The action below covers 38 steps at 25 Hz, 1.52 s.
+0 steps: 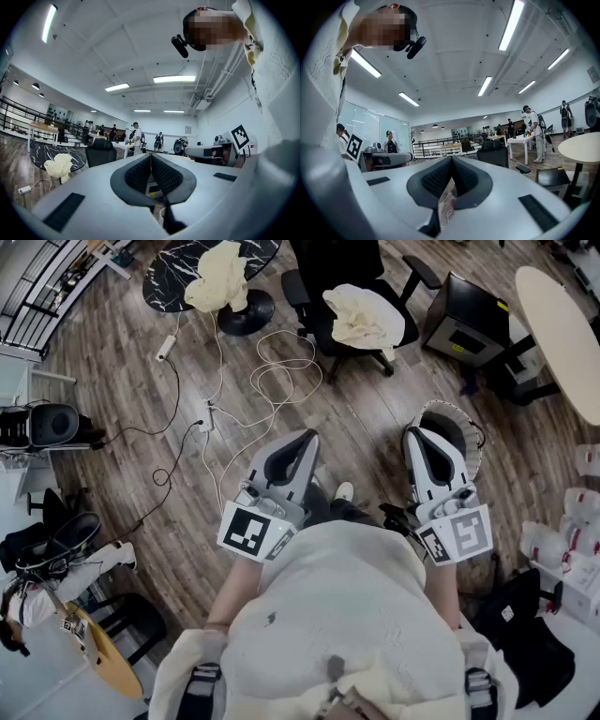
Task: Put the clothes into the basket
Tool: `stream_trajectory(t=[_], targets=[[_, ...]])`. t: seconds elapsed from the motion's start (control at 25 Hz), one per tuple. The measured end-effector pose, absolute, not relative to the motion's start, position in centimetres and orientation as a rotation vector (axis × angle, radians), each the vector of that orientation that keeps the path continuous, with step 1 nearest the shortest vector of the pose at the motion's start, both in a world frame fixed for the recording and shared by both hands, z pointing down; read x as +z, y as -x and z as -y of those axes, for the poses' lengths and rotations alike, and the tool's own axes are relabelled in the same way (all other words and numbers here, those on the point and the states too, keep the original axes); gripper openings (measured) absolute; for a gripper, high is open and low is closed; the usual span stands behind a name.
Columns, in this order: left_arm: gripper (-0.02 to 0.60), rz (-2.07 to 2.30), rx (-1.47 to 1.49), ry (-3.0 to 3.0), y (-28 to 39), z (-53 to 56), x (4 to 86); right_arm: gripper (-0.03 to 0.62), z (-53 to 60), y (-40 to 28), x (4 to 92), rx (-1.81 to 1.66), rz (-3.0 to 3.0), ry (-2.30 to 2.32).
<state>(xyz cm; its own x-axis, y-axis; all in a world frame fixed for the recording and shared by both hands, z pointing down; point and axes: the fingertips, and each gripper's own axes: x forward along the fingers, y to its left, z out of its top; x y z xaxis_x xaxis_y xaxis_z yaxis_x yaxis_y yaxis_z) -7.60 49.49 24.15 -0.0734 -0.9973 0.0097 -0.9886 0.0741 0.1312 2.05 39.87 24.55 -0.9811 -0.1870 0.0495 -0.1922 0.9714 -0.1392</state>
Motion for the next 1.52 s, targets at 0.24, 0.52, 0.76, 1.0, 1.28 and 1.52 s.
stream_trajectory(t=[0.24, 0.52, 0.76, 1.0, 1.28, 1.52], targets=[[0.021, 2.273, -0.137, -2.023, 8.3, -52.5, 23.8, 0.006, -42.4, -2.1, 24.6, 0.227, 3.078, -0.256], [0.021, 2.300, -0.154, -1.981, 7.9, -54.6, 23.8, 0.006, -44.1, -2.4, 24.2, 0.230, 3.090, -0.229], [0.023, 2.309, -0.144, -2.019, 7.0, -55.4, 23.4, 0.006, -45.5, -3.3, 24.2, 0.212, 3.091, -0.223], [0.143, 2.343, -0.120, -2.031, 5.9, -55.5, 23.1, 0.006, -46.0, -4.5, 24.1, 0.178, 3.083, -0.246], [0.143, 2.345, -0.102, -2.029, 5.2, -54.6, 22.9, 0.006, -45.0, -5.4, 23.9, 0.207, 3.087, -0.247], [0.143, 2.320, -0.109, -2.018, 6.0, -53.5, 23.2, 0.006, -44.0, -4.5, 23.8, 0.242, 3.085, -0.258]])
